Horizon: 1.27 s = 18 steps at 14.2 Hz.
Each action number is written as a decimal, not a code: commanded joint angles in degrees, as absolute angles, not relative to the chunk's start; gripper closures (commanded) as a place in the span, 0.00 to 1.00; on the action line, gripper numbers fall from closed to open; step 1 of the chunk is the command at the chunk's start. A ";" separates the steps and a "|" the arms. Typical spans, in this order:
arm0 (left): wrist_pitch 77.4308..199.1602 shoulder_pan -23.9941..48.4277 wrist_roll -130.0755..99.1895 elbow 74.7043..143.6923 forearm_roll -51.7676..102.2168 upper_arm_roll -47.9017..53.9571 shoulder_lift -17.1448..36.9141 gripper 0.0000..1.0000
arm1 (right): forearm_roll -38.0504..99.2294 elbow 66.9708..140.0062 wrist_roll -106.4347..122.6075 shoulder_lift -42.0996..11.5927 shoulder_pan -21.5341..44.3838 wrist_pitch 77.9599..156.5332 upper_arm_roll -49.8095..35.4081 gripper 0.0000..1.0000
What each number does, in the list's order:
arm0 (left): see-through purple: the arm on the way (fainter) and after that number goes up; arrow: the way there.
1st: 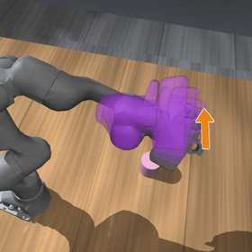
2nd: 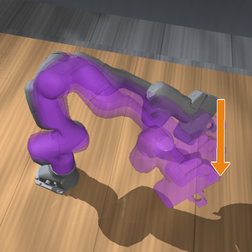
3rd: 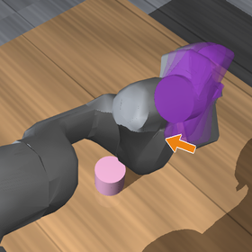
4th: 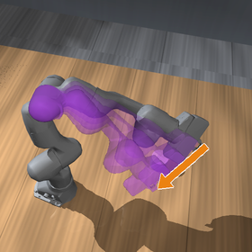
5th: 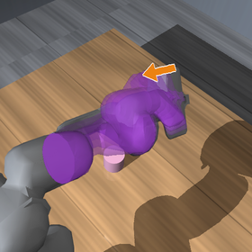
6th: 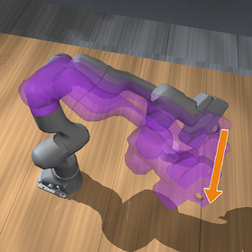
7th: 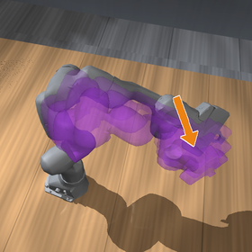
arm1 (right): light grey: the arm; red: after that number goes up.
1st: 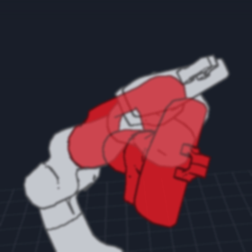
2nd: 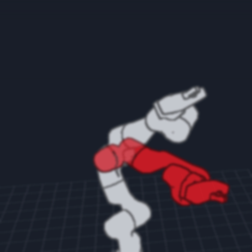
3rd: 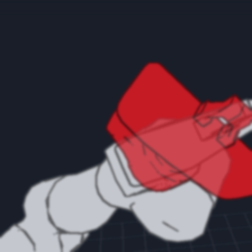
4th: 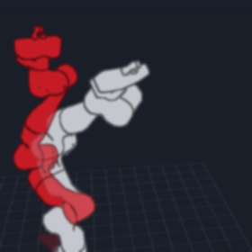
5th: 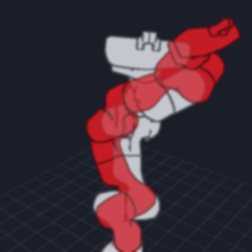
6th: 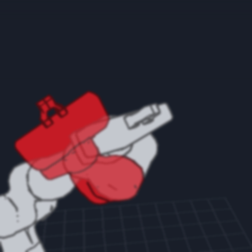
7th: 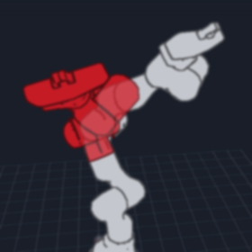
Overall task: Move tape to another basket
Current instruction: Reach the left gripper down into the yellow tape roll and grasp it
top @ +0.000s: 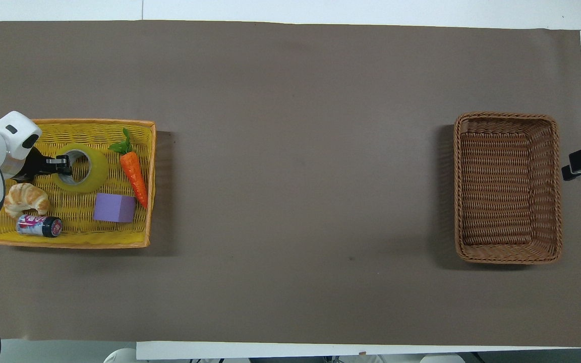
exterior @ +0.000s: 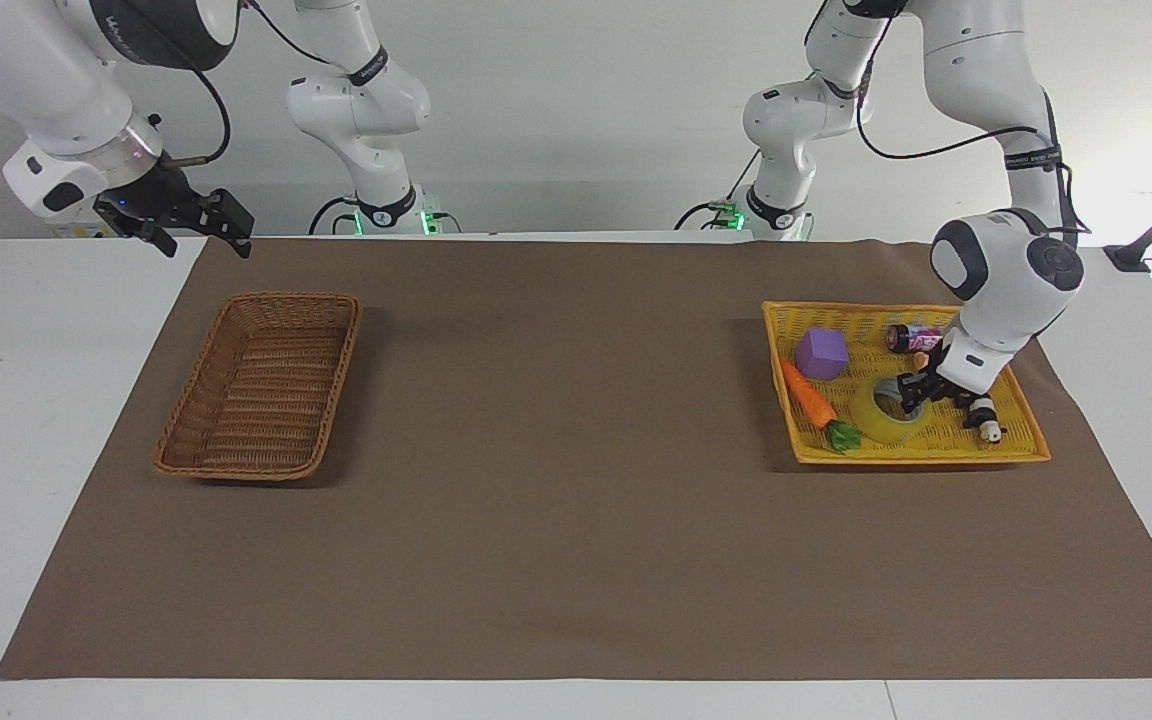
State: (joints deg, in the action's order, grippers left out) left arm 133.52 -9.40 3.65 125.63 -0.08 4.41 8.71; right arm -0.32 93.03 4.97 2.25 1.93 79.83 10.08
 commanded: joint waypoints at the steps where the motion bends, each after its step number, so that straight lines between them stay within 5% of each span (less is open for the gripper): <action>1: 134.82 -9.49 4.39 126.12 -0.62 4.31 9.05 0.78 | -0.53 94.22 5.89 3.34 1.76 80.24 9.84 0.01; 11: 135.88 -10.37 4.48 127.70 -0.62 4.31 8.79 0.68 | -0.53 94.22 5.89 3.34 1.67 80.24 9.84 0.01; 12: 136.05 -10.37 4.48 127.79 -0.62 4.31 8.79 0.70 | -0.53 94.22 5.89 3.25 1.67 80.24 9.84 0.01; 15: 133.96 -10.37 4.48 125.96 -0.62 4.31 8.79 1.00 | -0.53 94.22 5.89 3.34 1.67 80.24 9.84 0.01; 18: 115.23 -9.67 4.22 111.08 -0.09 4.48 8.44 1.00 | -0.53 94.22 5.89 3.34 1.67 80.24 9.84 0.01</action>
State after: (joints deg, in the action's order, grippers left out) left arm 128.31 -9.98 3.84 122.05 -0.06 4.41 8.92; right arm -0.32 93.03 4.97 2.25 1.93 79.83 10.08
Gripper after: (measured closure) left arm 0.784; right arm 0.004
